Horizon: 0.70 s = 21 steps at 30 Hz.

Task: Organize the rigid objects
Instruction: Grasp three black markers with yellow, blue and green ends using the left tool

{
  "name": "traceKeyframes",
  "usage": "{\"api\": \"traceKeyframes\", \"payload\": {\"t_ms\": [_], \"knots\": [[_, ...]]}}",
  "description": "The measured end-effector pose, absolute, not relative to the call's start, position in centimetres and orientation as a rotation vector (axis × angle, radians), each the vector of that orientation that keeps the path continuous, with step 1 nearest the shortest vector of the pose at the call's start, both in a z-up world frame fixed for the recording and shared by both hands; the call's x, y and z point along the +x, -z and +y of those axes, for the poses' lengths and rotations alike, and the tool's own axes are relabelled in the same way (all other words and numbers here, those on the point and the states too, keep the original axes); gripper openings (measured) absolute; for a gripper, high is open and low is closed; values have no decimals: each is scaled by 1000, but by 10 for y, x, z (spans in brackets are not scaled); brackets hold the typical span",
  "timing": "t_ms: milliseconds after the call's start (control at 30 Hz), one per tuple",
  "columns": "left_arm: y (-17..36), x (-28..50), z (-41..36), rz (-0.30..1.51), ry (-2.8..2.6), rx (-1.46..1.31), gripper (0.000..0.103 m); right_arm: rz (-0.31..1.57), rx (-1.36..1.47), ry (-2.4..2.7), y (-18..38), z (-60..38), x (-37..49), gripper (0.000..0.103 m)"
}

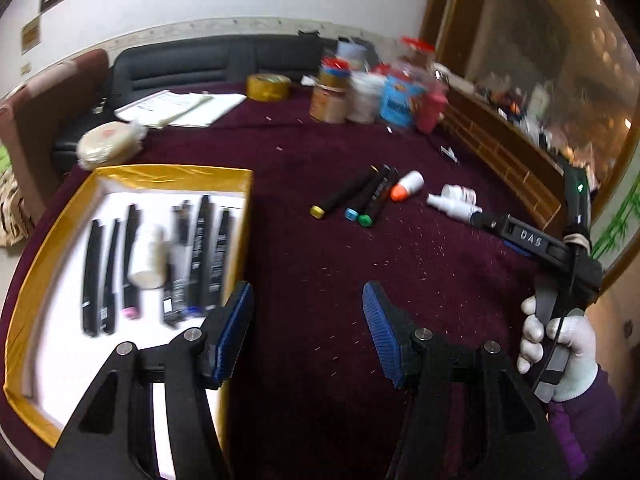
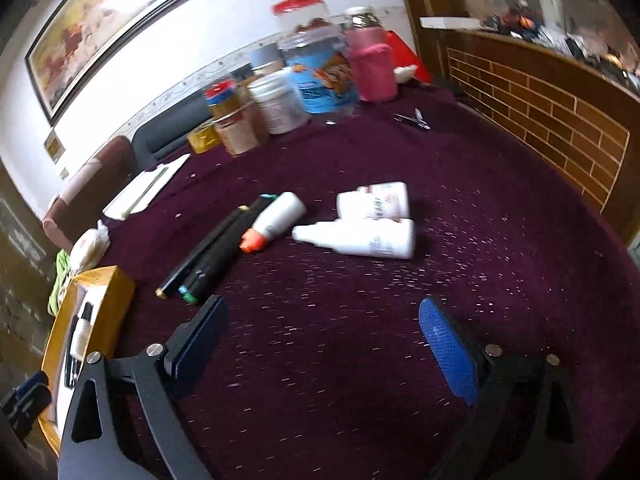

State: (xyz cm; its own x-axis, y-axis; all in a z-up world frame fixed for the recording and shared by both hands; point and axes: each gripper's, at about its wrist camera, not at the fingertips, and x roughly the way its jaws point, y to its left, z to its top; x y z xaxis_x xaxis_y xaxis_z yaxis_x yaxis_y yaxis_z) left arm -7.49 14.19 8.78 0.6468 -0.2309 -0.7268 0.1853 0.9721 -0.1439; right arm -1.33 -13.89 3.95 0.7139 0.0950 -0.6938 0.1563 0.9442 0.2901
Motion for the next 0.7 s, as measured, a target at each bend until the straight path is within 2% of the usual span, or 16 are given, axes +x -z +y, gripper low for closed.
{"api": "traceKeyframes", "payload": {"t_ms": [333, 633, 667, 700], "knots": [[-58, 33, 70, 956, 335, 0, 55, 767, 542, 28, -10, -193, -16, 93], [-33, 98, 25, 915, 357, 205, 55, 764, 541, -7, -7, -193, -13, 95], [-29, 102, 20, 916, 355, 237, 59, 766, 535, -7, -7, -192, -13, 95], [-23, 107, 16, 924, 357, 256, 68, 768, 528, -7, -7, -191, -12, 95]]}}
